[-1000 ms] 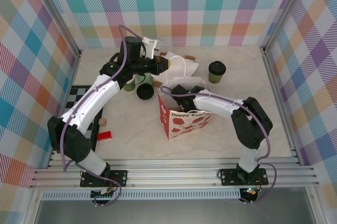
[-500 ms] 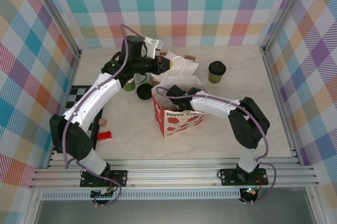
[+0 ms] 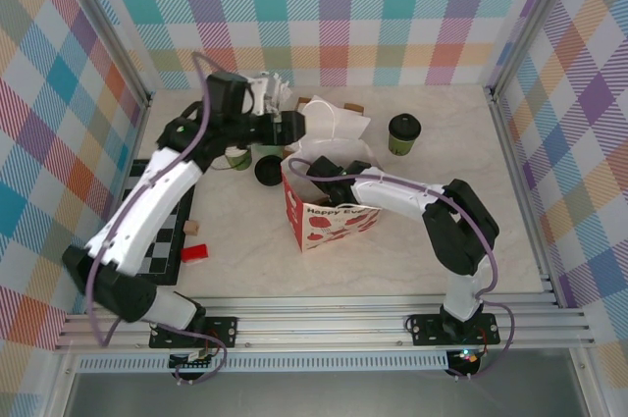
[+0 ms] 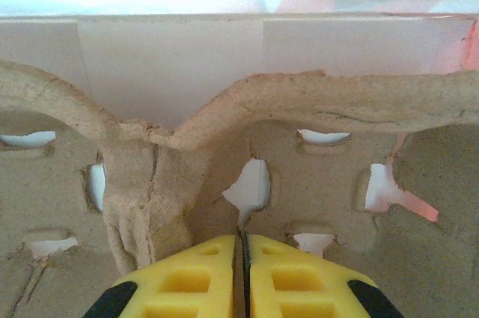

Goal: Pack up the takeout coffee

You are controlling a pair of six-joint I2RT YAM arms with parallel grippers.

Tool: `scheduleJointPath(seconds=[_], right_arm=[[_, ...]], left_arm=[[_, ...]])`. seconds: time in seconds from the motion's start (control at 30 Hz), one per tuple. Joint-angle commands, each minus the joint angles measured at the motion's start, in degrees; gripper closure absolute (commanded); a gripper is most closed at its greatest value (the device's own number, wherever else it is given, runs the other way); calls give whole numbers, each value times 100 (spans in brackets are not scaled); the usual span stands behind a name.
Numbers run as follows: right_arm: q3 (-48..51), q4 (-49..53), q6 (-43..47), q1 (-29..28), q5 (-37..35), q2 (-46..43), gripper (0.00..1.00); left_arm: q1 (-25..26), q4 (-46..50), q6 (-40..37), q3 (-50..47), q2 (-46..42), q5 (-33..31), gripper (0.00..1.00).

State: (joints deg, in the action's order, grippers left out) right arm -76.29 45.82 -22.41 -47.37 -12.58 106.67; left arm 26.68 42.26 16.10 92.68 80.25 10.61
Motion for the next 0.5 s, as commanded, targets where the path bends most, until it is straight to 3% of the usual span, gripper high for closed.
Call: scheduleJointPath(seconds=[0.0,0.13,0.3,0.47], right_arm=[[-304,200,-176,-37,89,9,87],[-495,376,-194,-37,49,72,86],[-730,541,-277,-30,217,59,83],[-940,885,-305,-28,249,-137,79]], left_arm=[[132,1183,719,-370,-1036,-1426,10],[584,1741,1677,-1013,-1684,-1193,15],[987,389,2400,-2212,-2259,-85,23],[1032,-47,2395,-2448,-2194,76,22]])
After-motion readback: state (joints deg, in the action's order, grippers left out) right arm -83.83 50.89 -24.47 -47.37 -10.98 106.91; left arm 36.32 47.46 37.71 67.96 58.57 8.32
